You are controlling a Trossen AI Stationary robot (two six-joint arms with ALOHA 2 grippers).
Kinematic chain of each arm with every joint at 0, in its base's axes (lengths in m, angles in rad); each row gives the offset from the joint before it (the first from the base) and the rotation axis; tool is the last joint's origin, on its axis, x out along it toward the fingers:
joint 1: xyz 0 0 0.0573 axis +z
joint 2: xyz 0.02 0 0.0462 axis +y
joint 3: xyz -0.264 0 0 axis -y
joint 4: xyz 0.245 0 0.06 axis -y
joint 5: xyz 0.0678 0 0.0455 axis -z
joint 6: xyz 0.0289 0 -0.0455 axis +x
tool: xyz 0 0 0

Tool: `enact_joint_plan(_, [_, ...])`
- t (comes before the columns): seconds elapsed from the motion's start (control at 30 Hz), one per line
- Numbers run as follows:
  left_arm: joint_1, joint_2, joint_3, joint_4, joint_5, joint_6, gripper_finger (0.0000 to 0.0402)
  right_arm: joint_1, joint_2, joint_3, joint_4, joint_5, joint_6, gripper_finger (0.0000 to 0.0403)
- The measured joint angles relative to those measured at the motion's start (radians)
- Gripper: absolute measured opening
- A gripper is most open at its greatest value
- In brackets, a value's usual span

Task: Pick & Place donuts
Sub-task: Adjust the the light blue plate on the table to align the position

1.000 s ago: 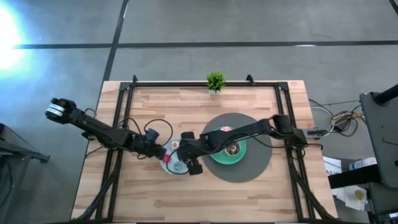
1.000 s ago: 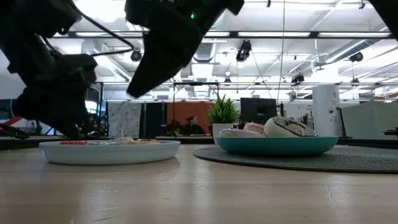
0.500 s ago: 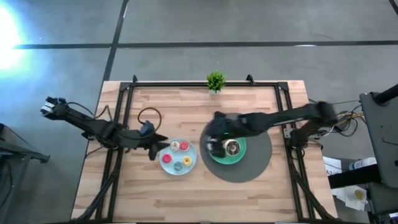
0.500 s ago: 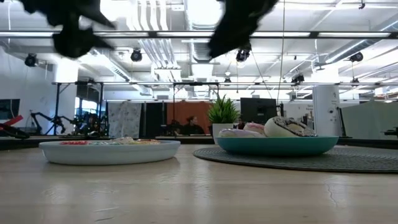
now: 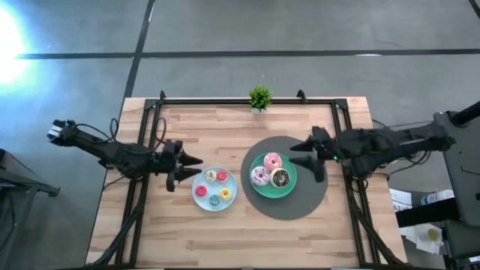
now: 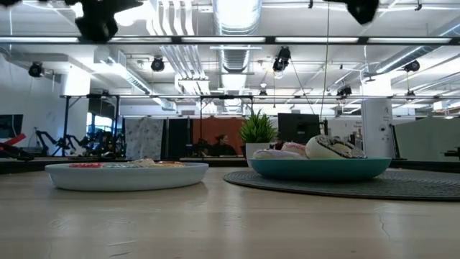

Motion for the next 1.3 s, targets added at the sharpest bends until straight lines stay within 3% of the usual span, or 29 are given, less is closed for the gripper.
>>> enact_joint_plan(0.13, [0.027, -0.048, -0.191, 0.265, 0.156, 0.019, 0.0171, 0.028, -0.145, -0.277, 0.306, -0.021, -0.003, 0.0224])
enact_joint_plan(0.23, [0.050, -0.122, -0.271, 0.384, 0.188, 0.054, 0.0171, 0.020, -0.229, -0.394, 0.414, -0.039, -0.026, 0.0224])
enact_joint_plan(0.43, [0.132, -0.313, -0.361, 0.332, 0.189, 0.085, 0.0171, -0.020, -0.417, -0.555, 0.383, -0.027, 0.022, 0.0224])
enact_joint_plan(0.67, [0.204, -0.527, -0.363, 0.075, 0.197, 0.085, 0.0171, -0.060, -0.646, -0.677, 0.379, -0.029, 0.019, 0.0224])
enact_joint_plan(0.83, [0.208, -0.622, -0.363, 0.009, 0.217, 0.048, 0.0171, -0.063, -0.760, -0.740, 0.413, -0.039, 0.076, 0.0224])
enact_joint_plan(1.0, [0.206, -0.559, -0.365, -0.071, 0.328, -0.107, 0.0171, -0.057, -0.645, -0.733, 0.448, -0.125, 0.187, 0.0224])
enact_joint_plan(1.13, [0.206, -0.455, -0.324, -0.049, 0.414, -0.145, 0.0171, -0.057, -0.402, -0.623, 0.504, -0.170, 0.164, 0.0224])
enact_joint_plan(1.3, [0.206, -0.348, -0.291, -0.158, 0.479, -0.233, 0.0171, -0.058, -0.075, -0.459, 0.387, -0.197, 0.147, 0.0224])
